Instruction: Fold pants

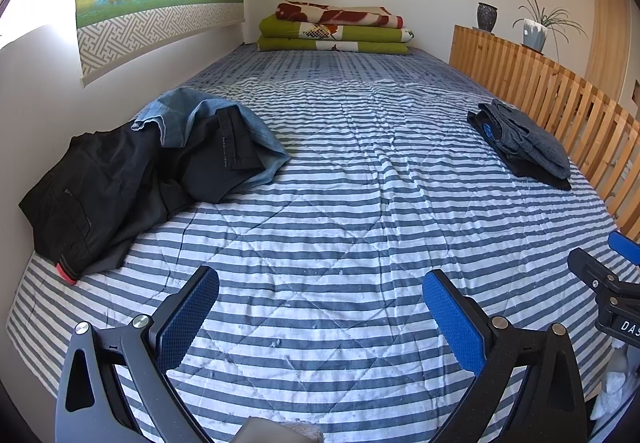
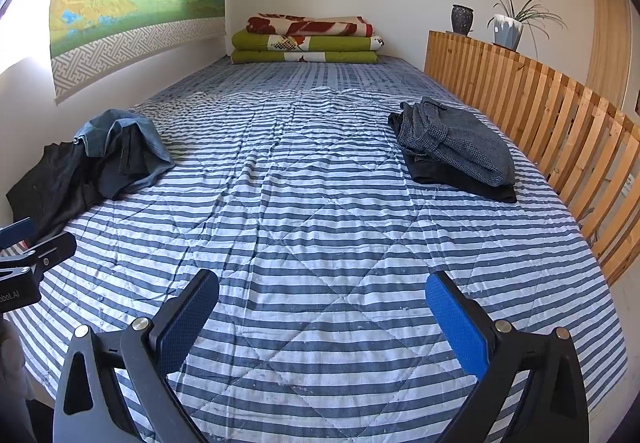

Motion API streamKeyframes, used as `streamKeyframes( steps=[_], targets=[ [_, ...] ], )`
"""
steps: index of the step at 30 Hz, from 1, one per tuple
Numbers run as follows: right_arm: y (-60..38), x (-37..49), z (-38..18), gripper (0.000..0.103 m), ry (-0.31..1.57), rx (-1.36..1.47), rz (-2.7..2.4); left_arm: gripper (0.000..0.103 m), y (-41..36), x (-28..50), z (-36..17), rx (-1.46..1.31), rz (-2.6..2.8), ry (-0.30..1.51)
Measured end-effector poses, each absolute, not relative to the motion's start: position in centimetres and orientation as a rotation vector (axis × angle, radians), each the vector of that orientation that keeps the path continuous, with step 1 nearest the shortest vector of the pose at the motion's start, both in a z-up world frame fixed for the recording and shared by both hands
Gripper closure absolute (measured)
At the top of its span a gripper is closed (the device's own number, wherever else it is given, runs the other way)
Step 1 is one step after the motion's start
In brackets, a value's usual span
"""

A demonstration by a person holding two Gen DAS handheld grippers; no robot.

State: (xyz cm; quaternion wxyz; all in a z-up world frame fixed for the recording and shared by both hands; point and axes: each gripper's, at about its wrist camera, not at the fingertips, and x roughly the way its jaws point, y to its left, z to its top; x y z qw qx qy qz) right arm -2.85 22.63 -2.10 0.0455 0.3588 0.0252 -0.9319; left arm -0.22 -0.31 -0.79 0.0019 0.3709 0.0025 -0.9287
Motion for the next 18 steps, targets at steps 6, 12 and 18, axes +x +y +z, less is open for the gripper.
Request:
streamKeyframes(
  steps=[6, 12, 18],
  targets=[
    [22.65, -2.82, -2.17, 0.001, 0.076, 1.095, -2.845, 0.0, -0.33, -0.28, -0.84, 1.164, -2.914, 0.003],
    [22.67, -2.81, -2.19, 0.001, 0.076, 1.095, -2.845, 0.0, -0.25, -0.41, -0.93, 1.172, -2.912, 0.0],
    [22.73, -2.85, -2.38, 0.001, 0.074, 1.099, -2.843, 0.0, -0.24, -0.37, -0.89, 1.17, -2.913, -0.004]
  ],
)
